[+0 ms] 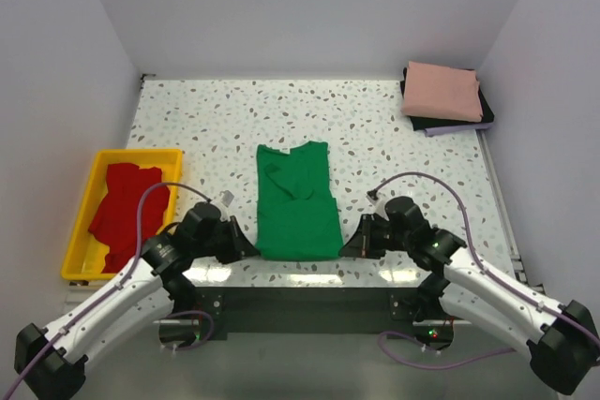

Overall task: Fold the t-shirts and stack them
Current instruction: Fold the tshirt

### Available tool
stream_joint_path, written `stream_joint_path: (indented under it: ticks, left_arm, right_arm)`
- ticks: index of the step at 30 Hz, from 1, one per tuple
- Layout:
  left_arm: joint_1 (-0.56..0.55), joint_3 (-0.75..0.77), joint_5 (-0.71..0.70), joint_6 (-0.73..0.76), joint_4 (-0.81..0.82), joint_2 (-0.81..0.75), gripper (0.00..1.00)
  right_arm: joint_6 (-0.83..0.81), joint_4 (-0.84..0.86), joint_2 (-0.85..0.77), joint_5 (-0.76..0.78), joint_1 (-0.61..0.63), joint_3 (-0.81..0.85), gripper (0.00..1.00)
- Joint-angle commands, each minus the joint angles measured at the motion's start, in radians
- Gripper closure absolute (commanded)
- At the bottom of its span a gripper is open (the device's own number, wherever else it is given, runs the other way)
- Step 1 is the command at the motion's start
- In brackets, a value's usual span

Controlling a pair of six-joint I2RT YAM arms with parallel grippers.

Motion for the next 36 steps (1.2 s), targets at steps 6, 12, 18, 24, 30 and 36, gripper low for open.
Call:
stream_joint_path:
  ticks: [6,12,18,24,30,36]
  left_arm:
    - [-0.001,0.171,-0.057,0.069,-0.069,0.051,1.00]
    - [0.009,0.273,-0.097,0.127,0.003,0.172,1.00]
    - [0.177,0.523,-0.054,0.297,0.063,0.463,1.00]
    - [0.341,0.778,0.050,0.373,0.179,0.816,1.00]
    - [0.430,0.953,0.093,0.358,0.302,1.204,1.00]
    - [0.496,1.094,0.171,0.345,0.448,1.422,0.98]
  right_arm:
    - [-0.083,-0.205,-0.009,0.046,-0.002,0.175,1.00]
    - [-0.109,-0.200,0.101,0.134,-0.004,0.302,1.00]
    - [-0.206,-0.227,0.391,0.172,-0.088,0.619,1.00]
    - [-0.276,-0.162,0.811,0.027,-0.263,0.949,1.00]
    - [-0.318,-0.161,1.259,-0.060,-0.331,1.307,1.00]
    - [-0.287,-0.118,1.491,-0.083,-0.380,1.494,1.00]
